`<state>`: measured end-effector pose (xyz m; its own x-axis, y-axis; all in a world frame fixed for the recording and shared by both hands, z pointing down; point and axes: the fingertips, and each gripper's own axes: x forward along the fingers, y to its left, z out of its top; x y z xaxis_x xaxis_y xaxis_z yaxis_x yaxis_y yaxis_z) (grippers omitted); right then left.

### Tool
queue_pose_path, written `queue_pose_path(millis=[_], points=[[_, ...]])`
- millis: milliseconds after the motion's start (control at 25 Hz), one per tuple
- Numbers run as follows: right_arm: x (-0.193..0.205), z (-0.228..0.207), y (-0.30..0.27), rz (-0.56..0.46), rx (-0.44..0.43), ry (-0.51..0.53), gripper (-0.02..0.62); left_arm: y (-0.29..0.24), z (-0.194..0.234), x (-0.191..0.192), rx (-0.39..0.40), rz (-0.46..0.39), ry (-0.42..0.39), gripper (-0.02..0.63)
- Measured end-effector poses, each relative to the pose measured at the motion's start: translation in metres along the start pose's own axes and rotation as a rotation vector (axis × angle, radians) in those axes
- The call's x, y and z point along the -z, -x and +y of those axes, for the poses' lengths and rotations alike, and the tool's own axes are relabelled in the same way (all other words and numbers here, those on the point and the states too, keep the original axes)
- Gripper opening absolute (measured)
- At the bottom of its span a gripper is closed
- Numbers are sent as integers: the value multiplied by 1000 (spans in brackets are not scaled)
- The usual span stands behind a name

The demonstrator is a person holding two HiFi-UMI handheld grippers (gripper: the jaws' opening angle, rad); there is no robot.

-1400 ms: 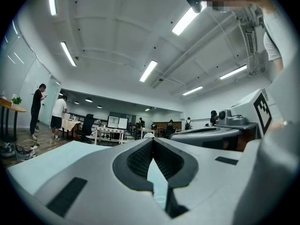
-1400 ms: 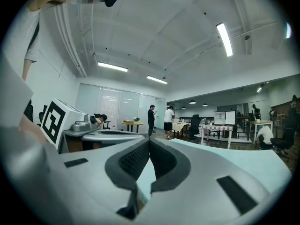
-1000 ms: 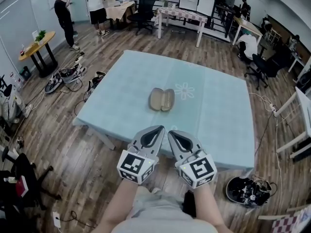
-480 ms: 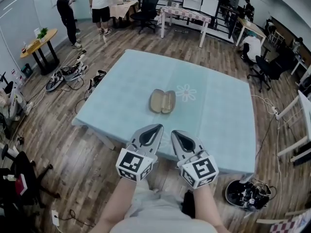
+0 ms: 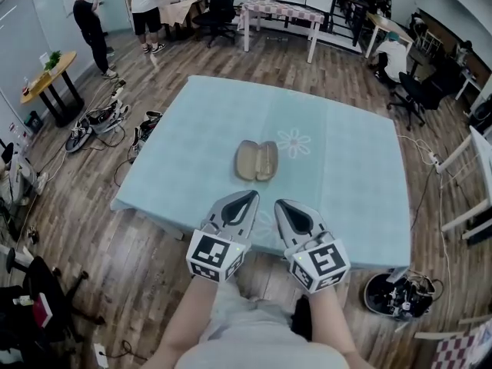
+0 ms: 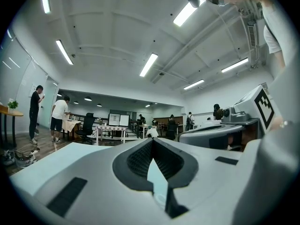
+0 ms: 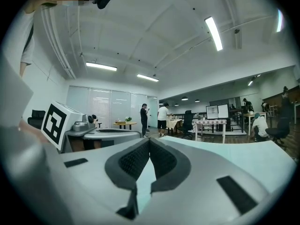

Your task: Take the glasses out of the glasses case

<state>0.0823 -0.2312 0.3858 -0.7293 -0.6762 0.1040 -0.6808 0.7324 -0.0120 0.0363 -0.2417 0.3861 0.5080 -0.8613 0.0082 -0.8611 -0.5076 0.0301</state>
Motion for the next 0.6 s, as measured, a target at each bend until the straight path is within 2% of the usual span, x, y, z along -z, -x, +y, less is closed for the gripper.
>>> queue_pose_path(millis=[400,600], points=[[-5,-15,-49,5,65,-24,8,-24,44,-1,57,19,7,8],[-3,-30,-72,25,146,-66,8,-35,72,1,78,25,19,8]])
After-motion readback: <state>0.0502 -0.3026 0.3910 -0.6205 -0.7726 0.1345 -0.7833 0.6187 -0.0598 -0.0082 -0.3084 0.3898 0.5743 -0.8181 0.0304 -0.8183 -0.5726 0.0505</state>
